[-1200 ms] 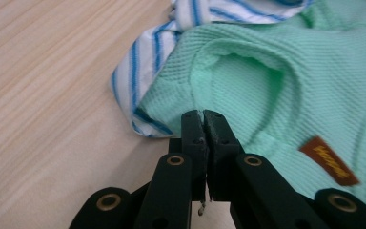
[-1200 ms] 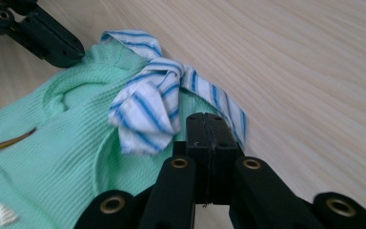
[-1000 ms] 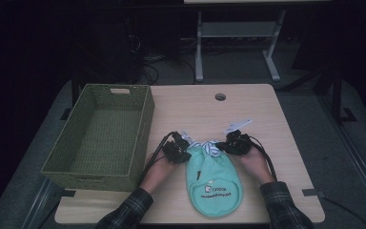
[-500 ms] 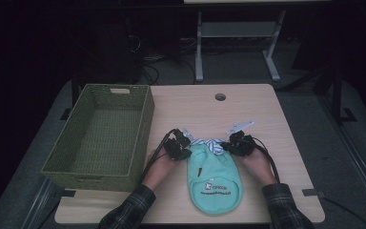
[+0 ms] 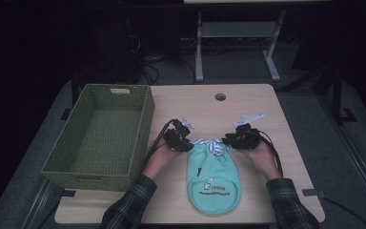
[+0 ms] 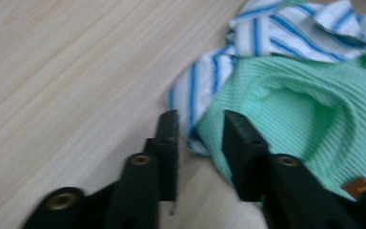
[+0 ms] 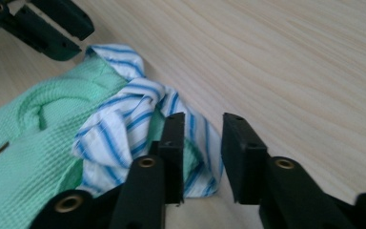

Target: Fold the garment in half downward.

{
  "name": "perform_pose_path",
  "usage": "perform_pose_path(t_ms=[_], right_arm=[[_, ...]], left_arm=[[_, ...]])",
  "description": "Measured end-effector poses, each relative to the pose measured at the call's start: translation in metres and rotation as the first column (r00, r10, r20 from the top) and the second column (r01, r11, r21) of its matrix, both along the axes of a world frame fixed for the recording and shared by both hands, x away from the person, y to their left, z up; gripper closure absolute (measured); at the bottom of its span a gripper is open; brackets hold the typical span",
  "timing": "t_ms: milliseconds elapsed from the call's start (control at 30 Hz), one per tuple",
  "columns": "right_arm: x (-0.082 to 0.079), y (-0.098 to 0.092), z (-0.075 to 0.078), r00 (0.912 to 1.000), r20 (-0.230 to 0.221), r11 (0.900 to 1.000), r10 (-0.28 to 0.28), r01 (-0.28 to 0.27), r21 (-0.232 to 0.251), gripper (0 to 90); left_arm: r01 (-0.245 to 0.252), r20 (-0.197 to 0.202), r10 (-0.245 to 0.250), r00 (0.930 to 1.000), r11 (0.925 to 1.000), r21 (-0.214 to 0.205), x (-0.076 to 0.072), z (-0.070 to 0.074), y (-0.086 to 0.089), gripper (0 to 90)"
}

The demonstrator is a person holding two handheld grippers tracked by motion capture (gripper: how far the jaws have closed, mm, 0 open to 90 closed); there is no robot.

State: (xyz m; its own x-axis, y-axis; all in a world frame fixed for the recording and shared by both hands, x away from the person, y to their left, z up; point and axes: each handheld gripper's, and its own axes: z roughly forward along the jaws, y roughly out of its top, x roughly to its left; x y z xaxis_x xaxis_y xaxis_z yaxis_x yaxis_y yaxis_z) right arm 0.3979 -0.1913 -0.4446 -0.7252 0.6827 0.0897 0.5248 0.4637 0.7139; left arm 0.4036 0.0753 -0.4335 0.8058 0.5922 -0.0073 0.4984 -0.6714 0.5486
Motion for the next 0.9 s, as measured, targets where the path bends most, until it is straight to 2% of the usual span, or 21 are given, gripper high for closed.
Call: perform_pose_path(t_ms=[100,200,233,300,467,600,700,767,833,867,900], right_arm=[[0.008,0.0,-0.005,0.9997,-0.02,0.9999,0.011,-0.011,0.012,63.1],[0.011,0.0,-0.008,0.9992,-0.037,0.9998,0.014,-0.013,0.017,61.9],[0.012,-0.001,-0.01,0.9987,-0.048,0.9996,0.015,-0.014,0.024,61.6],[0.014,-0.001,-0.014,0.9978,-0.061,0.999,0.028,-0.026,0.035,60.4],[0.015,0.0,-0.024,0.9953,-0.077,0.998,0.059,-0.057,0.027,59.7],[0.014,0.0,-0.026,0.9946,-0.066,0.9965,0.081,-0.079,0.026,59.2],[0.011,0.0,-0.028,0.9955,-0.029,0.9959,0.09,-0.089,0.015,60.9],[0.009,0.0,-0.028,0.996,-0.02,0.9962,0.087,-0.087,0.007,62.2],[0.007,0.002,-0.028,0.9969,-0.008,0.9969,0.079,-0.079,-0.007,65.8],[0.006,0.002,-0.028,0.9969,-0.005,0.9969,0.079,-0.079,-0.006,68.7],[0.006,0.002,-0.028,0.9968,-0.007,0.9968,0.08,-0.08,-0.005,71.5]], left_arm=[[-0.005,-0.004,0.005,1.0,0.9996,-0.027,0.008,-0.002,0.0,56.6],[0.003,-0.004,-0.003,1.0,0.9997,-0.023,0.015,-0.005,-0.001,53.7],[0.001,-0.005,-0.002,1.0,0.9994,-0.036,0.016,-0.007,-0.001,53.0],[0.005,-0.012,-0.005,0.9999,0.9994,-0.035,0.02,-0.01,-0.001,52.4],[0.014,-0.048,-0.016,0.9987,0.9994,-0.031,0.024,-0.017,-0.003,51.5],[0.023,-0.047,-0.024,0.9986,0.9994,-0.026,0.024,-0.02,-0.004,50.7],[0.034,-0.027,-0.034,0.9991,0.9994,-0.013,0.023,-0.02,-0.006,50.9],[0.037,-0.018,-0.038,0.9991,0.9993,-0.006,0.022,-0.021,-0.007,51.5],[0.04,-0.014,-0.04,0.9991,0.9991,-0.013,0.021,-0.021,-0.007,55.4],[0.042,-0.012,-0.042,0.999,0.999,-0.016,0.021,-0.021,-0.007,61.8],[0.044,-0.014,-0.045,0.9989,0.9988,-0.022,0.021,-0.021,-0.008,61.8]])
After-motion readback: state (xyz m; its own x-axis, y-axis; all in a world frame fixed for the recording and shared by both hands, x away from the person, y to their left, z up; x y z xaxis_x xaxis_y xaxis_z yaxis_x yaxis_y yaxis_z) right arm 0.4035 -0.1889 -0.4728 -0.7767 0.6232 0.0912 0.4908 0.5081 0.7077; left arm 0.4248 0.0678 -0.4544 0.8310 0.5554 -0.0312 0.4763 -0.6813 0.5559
